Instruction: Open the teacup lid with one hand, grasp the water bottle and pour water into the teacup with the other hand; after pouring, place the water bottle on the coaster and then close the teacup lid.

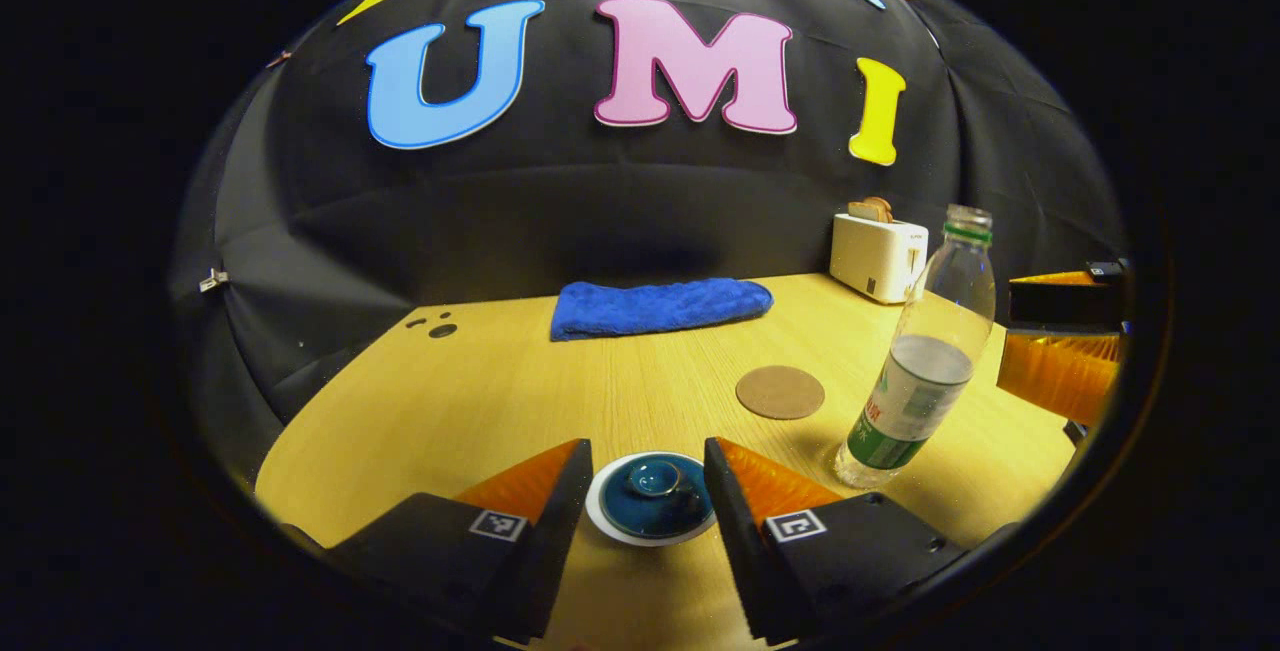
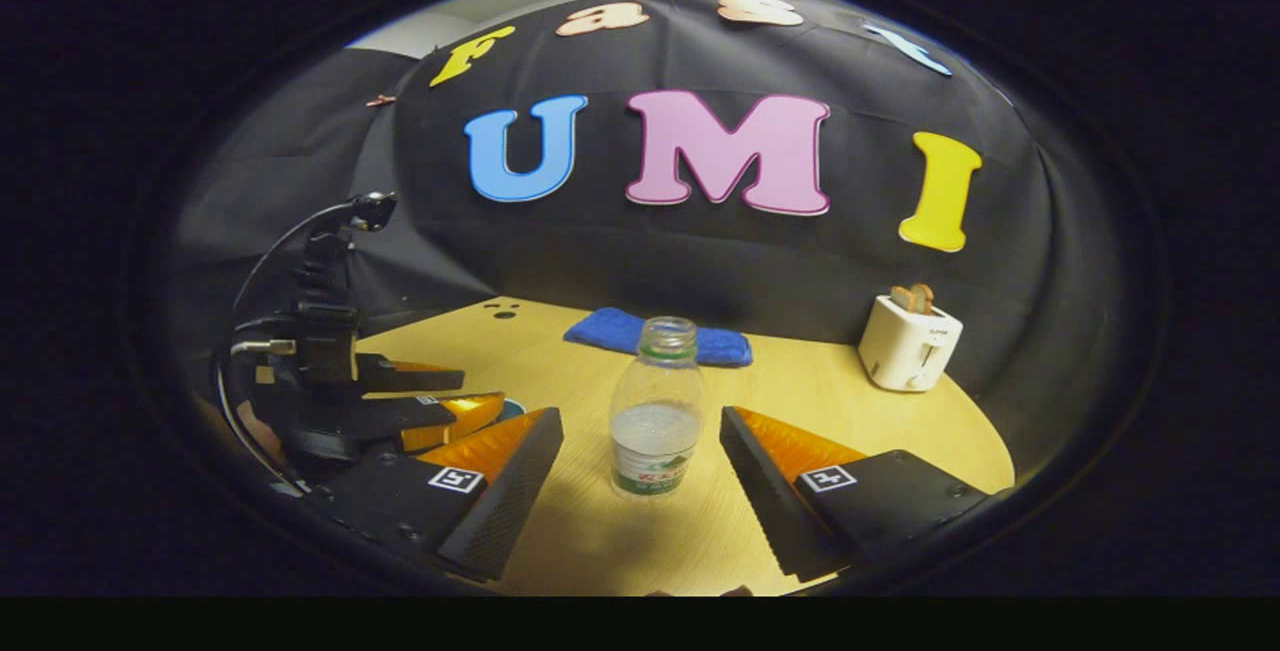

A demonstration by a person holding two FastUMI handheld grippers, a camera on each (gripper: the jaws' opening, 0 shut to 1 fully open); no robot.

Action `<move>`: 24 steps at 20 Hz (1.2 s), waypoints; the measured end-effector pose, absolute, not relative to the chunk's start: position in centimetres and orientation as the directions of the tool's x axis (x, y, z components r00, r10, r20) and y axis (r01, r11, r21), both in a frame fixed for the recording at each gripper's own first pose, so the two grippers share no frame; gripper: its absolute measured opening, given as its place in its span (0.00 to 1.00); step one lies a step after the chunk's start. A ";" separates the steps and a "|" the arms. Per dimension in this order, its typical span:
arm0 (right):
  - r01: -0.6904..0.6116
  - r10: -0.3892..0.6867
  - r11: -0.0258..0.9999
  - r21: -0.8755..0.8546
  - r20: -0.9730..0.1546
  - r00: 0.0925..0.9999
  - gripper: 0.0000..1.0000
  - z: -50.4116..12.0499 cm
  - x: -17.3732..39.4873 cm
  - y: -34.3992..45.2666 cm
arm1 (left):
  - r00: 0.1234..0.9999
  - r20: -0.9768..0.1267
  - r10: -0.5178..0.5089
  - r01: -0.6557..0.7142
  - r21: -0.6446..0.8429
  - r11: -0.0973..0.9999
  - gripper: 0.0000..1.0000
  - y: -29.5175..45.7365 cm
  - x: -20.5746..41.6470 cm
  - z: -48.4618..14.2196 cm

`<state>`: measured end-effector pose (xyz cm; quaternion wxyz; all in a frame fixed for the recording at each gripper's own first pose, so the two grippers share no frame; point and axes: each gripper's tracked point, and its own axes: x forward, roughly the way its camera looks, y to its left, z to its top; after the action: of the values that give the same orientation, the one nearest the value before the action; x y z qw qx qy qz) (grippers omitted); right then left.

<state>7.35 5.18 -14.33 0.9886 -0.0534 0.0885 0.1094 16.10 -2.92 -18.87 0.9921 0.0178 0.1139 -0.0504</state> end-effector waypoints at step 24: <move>-0.172 0.165 0.985 -0.020 -0.188 0.968 0.98 -17.2 10.5 4.7 | 0.976 -0.208 -0.062 0.071 0.037 0.997 0.28 -3.1 16.3 -19.9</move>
<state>10.50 4.66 -17.22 0.9918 -0.0181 0.0932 0.0850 16.30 -3.09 -19.90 0.9938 0.0222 0.1040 -0.0336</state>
